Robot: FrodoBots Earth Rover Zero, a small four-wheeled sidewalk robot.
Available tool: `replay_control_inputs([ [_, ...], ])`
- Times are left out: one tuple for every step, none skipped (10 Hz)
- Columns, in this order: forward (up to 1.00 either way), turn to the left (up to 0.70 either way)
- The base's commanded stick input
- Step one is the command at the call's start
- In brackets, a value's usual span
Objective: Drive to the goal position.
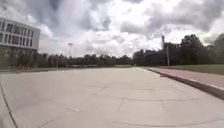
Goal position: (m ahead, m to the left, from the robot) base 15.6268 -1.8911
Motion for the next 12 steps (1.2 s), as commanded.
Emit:
replay_control_inputs([
  [0.7,0.0],
  [0.7,0.0],
  [0.7,0.0],
  [0.7,0.0],
  [0.7,0.0],
  [0.7,0.01],
  [0.7,0.02],
  [0.7,0.02],
  [0.7,0.02],
  [0.7,0.02],
  [0.7,0.02],
  [0.7,0.02],
])
